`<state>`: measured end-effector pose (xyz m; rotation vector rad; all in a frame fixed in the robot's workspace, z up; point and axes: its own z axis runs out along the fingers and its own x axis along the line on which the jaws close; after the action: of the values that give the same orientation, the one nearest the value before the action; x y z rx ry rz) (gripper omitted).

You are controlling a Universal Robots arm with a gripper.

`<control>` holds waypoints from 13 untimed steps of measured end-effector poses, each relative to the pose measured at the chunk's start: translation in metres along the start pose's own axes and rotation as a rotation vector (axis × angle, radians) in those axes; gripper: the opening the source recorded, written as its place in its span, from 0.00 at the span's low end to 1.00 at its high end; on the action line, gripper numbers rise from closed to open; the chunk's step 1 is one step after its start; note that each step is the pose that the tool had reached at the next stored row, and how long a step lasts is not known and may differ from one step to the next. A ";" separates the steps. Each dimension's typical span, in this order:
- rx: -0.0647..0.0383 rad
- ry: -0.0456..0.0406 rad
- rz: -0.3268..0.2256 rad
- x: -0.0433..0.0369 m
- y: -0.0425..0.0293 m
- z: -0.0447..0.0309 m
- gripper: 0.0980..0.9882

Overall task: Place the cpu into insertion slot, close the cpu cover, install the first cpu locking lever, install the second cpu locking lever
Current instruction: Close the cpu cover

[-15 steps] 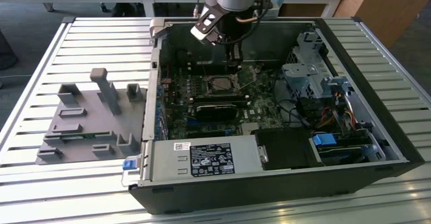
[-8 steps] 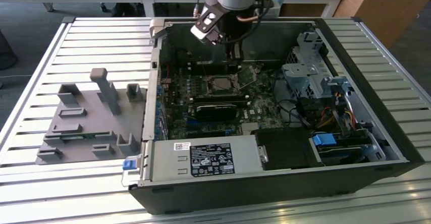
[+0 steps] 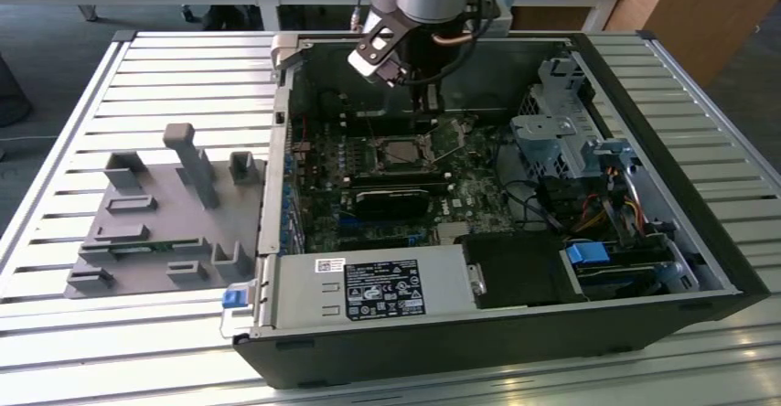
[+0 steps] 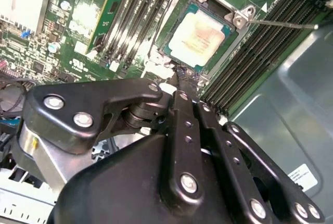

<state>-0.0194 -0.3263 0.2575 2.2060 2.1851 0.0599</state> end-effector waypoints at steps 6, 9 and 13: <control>0.004 0.0086 0.001 0.0002 0.0192 0.0013 0.01; 0.005 0.0103 0.000 0.0003 0.0276 0.0016 0.01; 0.005 0.0142 -0.033 0.0003 0.0297 0.0018 0.01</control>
<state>0.0103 -0.3263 0.2573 2.1783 2.2306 0.0695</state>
